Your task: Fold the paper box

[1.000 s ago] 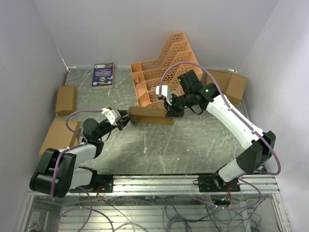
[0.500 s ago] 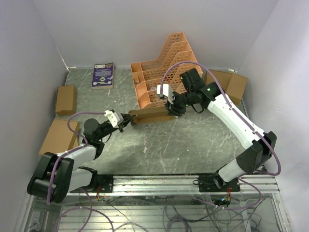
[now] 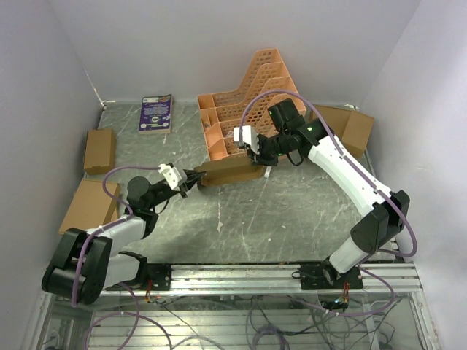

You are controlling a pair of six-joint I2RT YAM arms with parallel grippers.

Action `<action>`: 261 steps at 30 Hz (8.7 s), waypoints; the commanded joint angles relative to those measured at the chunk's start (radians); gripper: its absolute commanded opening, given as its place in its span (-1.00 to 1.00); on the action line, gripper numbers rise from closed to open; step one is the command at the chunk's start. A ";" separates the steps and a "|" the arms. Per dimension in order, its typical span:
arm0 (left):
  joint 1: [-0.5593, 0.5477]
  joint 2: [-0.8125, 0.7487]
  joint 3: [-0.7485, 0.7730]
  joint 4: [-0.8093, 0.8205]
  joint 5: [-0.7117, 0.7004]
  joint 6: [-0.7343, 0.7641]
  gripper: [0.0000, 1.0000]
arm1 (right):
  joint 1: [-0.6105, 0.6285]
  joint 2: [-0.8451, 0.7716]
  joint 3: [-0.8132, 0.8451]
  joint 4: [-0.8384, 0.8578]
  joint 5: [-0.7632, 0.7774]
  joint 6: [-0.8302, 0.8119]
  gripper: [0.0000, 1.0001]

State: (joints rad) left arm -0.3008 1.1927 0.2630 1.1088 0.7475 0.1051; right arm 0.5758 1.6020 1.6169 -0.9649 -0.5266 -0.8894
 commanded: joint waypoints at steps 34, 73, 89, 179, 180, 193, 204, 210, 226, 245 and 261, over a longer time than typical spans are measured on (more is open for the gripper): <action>0.181 0.075 0.131 -0.284 -0.310 -0.300 -0.10 | -0.047 0.162 0.175 -0.219 -0.112 -0.066 -1.00; 0.132 0.387 0.355 -0.547 -0.021 -0.268 -0.07 | -0.047 0.205 0.205 -0.243 -0.103 -0.054 -1.00; 0.055 0.380 0.295 -0.393 -0.106 -0.303 0.03 | -0.047 0.213 0.220 -0.256 -0.113 -0.046 -1.00; 0.045 0.618 0.162 0.278 -0.250 -0.365 -0.16 | -0.077 0.232 0.231 -0.205 -0.140 0.051 -1.00; 0.045 0.619 0.159 0.284 -0.245 -0.368 -0.16 | -0.077 0.233 0.234 -0.205 -0.140 0.051 -1.00; 0.040 0.619 0.140 0.288 -0.231 -0.363 -0.08 | -0.077 0.242 0.242 -0.205 -0.140 0.056 -1.00; 0.040 0.589 0.174 0.188 -0.120 -0.345 -0.06 | -0.077 0.246 0.250 -0.209 -0.141 0.053 -1.00; 0.040 0.597 0.179 0.189 -0.078 -0.351 -0.04 | -0.077 0.242 0.244 -0.209 -0.138 0.050 -1.00; 0.023 0.639 0.201 0.215 -0.171 -0.372 -0.11 | -0.078 0.240 0.245 -0.215 -0.148 0.052 -1.00; -0.177 0.625 0.140 0.355 -0.722 -0.260 -0.07 | -0.077 0.241 0.239 -0.223 -0.180 0.062 -1.00; -0.243 0.651 0.177 0.352 -0.882 -0.226 -0.13 | -0.075 0.252 0.247 -0.230 -0.190 0.064 -1.00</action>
State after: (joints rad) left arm -0.5121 1.8328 0.4030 1.4067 -0.0528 -0.1871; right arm 0.4946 1.8278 1.8477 -1.1793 -0.6662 -0.8341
